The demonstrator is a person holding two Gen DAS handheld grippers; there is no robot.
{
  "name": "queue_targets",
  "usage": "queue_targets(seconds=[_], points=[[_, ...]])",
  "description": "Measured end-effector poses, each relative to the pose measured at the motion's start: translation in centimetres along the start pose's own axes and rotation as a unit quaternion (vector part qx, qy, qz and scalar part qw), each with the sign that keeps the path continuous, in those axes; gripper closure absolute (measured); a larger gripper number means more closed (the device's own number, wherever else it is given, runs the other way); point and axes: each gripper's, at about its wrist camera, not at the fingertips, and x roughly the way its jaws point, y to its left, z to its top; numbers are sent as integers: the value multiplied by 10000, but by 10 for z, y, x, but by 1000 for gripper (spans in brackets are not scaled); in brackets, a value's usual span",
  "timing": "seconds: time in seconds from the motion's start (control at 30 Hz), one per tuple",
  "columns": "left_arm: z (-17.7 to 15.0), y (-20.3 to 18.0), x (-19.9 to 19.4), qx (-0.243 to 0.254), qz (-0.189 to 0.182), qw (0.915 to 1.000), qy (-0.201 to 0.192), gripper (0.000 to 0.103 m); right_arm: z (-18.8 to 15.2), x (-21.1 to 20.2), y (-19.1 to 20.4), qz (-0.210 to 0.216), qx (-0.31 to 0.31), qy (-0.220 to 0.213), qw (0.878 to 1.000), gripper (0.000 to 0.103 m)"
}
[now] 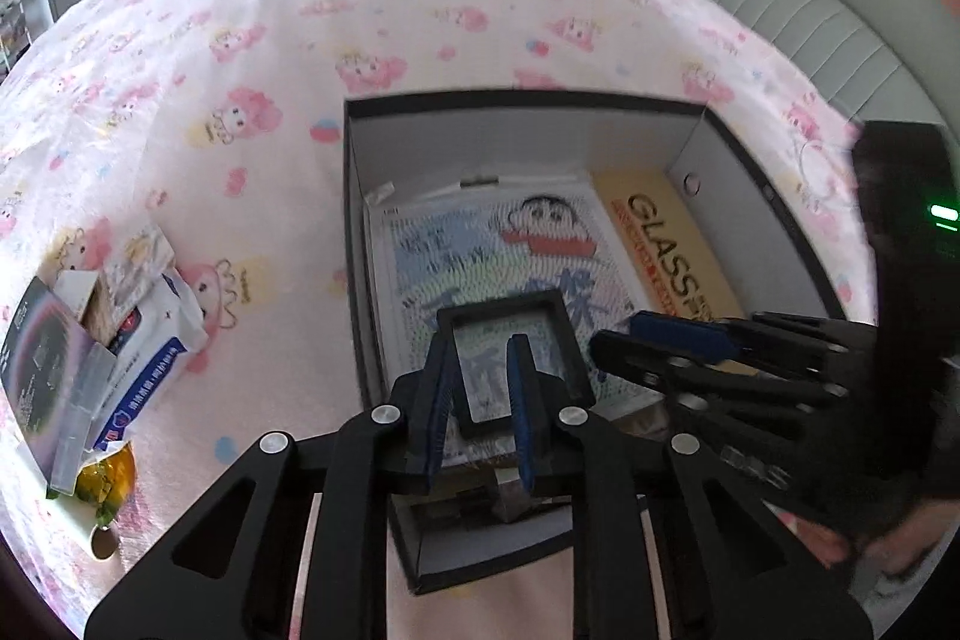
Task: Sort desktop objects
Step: 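Lower the black frame into the shoebox onto the puzzle pack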
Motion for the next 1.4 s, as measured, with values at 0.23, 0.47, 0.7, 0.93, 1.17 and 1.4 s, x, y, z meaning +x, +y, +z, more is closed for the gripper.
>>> queue_targets(seconds=[0.23, 0.47, 0.7, 0.93, 1.17, 1.4], points=[[-3, 9, -3, -106, -8, 9999, -31, 87, 11, 34, 10, -38, -91, 497, 9987, 80], [-8, 16, -10, -138, -51, 9999, -72, 84, 4, 39, 28, 196, -534, 688, 9960, 81], [-11, 25, -13, -234, -139, 9996, -118, 84, -10, 35, 39, 76, -824, 695, 9941, 84], [-11, 30, -26, -388, -475, 9972, -431, 84, -4, 19, 38, -412, -915, 385, 9942, 84], [-13, 36, -21, -372, -372, 9979, -375, 84, -1, 25, 49, -247, -1306, 567, 9895, 82], [-4, 27, -6, -151, -292, 9992, -224, 84, -7, 19, 32, -56, -1070, 676, 9919, 82]])
